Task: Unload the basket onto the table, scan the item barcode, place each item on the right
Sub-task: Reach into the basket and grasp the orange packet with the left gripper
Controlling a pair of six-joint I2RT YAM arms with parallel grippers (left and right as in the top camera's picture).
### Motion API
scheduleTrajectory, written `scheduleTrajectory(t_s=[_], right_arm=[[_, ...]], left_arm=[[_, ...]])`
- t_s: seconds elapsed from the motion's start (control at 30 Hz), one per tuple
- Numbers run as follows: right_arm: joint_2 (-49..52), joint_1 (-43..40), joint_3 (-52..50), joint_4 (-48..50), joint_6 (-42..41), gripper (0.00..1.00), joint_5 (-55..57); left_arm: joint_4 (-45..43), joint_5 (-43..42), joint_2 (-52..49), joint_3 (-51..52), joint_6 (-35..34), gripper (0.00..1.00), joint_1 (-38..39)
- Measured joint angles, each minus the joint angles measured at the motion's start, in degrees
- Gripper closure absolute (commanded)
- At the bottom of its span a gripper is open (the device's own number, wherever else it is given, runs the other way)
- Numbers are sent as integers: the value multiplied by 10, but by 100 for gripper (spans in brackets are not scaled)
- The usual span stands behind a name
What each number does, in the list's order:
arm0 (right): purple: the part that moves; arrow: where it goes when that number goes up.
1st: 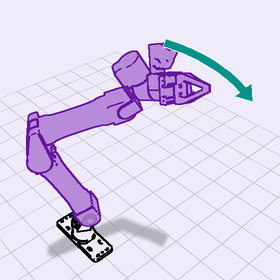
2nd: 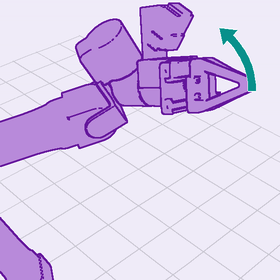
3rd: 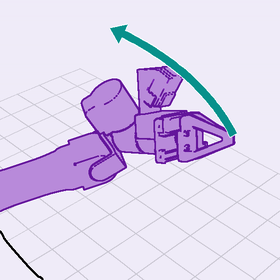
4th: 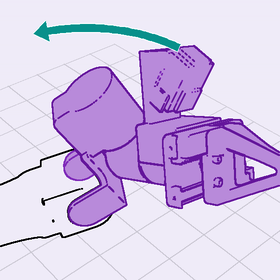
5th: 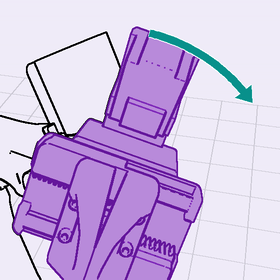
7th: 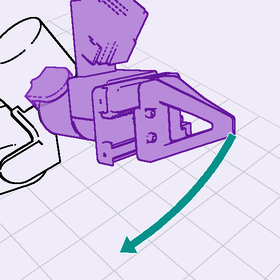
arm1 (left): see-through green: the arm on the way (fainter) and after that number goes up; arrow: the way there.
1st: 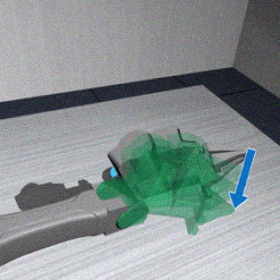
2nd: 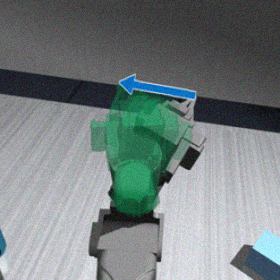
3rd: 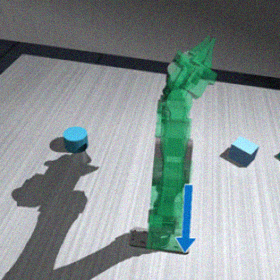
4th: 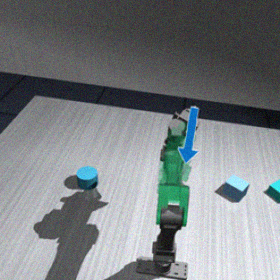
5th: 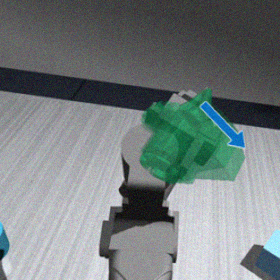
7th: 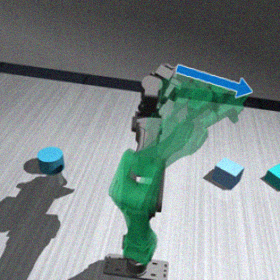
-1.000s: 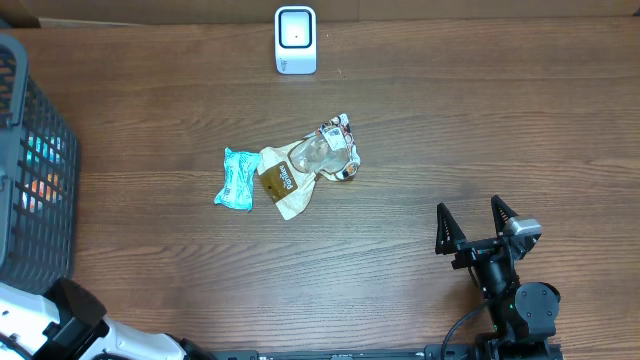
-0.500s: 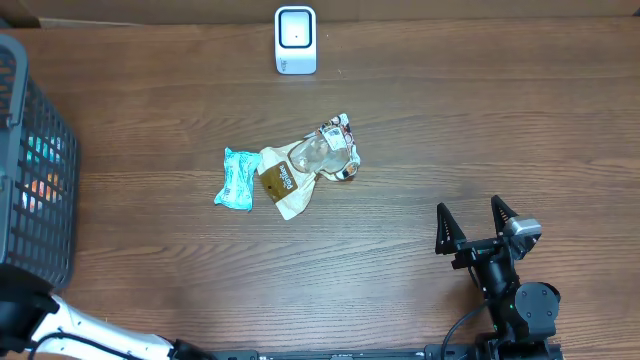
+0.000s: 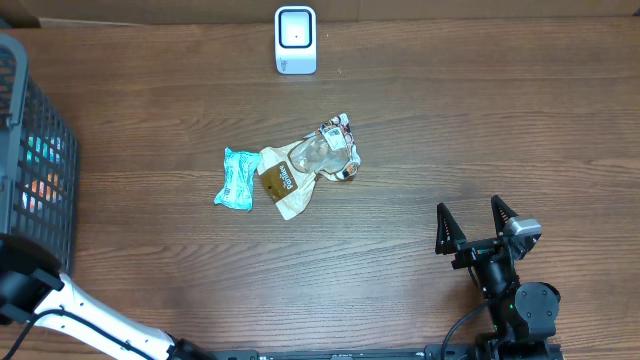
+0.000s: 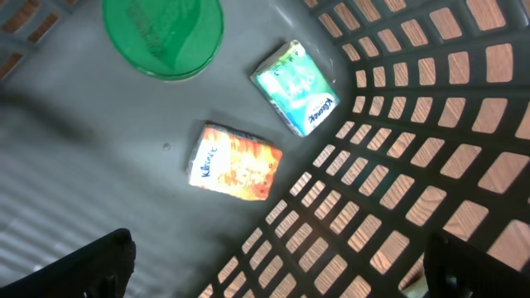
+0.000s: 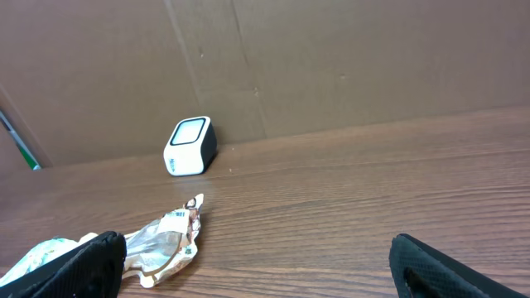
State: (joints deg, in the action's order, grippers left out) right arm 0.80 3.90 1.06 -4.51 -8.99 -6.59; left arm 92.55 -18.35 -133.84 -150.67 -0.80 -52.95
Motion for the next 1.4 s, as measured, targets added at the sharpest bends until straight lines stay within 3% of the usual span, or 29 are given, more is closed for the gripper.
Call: scheduleTrajectory(t_s=[0.33, 0.73, 0.9, 0.93, 0.97, 1.03, 1.1, 1.13, 1.17, 1.4], right_arm=[[0, 0, 0, 0, 0, 0, 0], [0, 0, 0, 0, 0, 0, 0], [0, 0, 0, 0, 0, 0, 0], [0, 0, 0, 0, 0, 0, 0], [0, 0, 0, 0, 0, 0, 0], [0, 0, 0, 0, 0, 0, 0], [0, 0, 0, 0, 0, 0, 0], [0, 0, 0, 0, 0, 0, 0], [0, 0, 0, 0, 0, 0, 0], [0, 0, 0, 0, 0, 0, 0]], left_arm=[[-25, 51, -3, 23, 2, 2, 24], [-157, 77, -8, 272, 2, 14, 30], [-214, 79, -8, 317, 2, 20, 50], [-222, 79, -8, 320, 1, 23, 54], [-228, 80, -8, 325, 0, 32, 63], [-234, 88, -8, 331, -1, 56, 75], [-236, 103, -8, 333, -1, 73, 81], [-235, 111, -7, 333, -2, 88, 83], [-234, 114, -5, 333, -3, 95, 84], [-226, 120, 2, 332, -4, 96, 83]])
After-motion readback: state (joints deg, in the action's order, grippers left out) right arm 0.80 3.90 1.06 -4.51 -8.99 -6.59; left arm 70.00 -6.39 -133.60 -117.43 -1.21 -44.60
